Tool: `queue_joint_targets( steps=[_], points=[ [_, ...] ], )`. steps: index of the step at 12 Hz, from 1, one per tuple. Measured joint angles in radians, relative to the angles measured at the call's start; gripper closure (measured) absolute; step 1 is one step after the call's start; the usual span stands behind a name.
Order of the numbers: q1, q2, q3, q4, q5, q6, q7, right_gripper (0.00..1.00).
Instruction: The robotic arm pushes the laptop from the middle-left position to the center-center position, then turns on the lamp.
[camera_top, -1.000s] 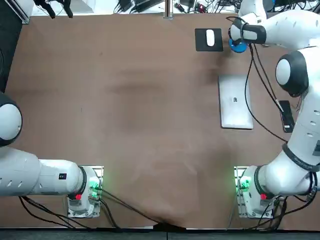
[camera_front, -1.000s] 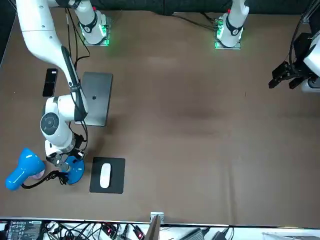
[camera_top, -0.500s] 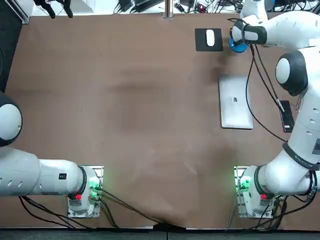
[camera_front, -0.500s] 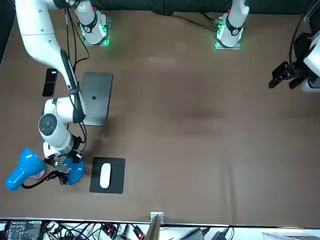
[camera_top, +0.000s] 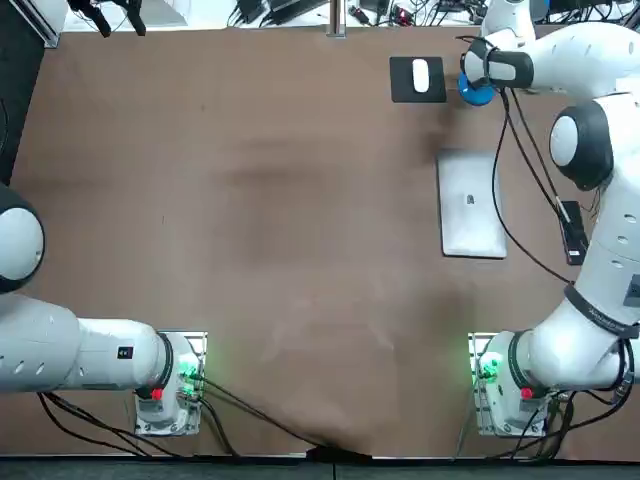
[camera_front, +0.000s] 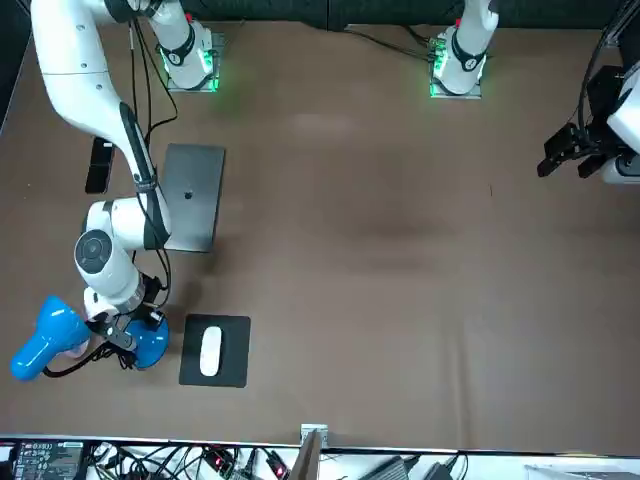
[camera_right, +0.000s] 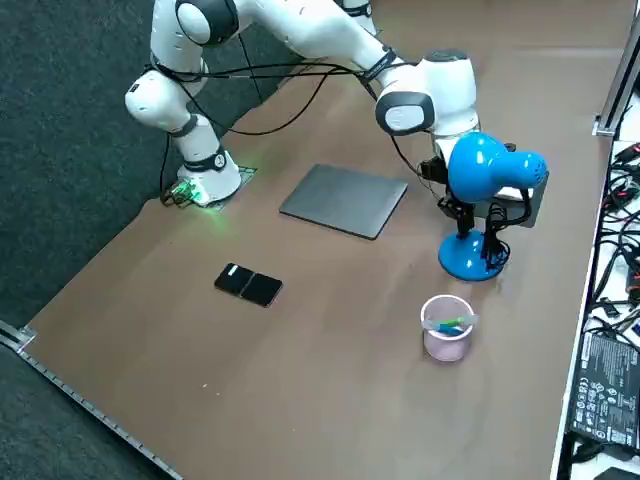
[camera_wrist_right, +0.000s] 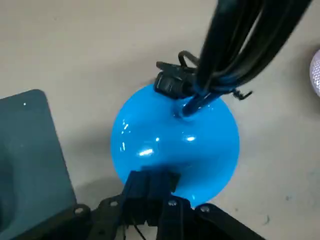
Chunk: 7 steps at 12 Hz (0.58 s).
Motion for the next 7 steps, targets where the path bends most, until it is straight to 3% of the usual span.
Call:
queue_joint_targets(
  steps=[7],
  points=[
    [-0.007, 0.002, 0.0, 0.004, 0.0, 0.0, -0.003, 0.98]
  ],
)
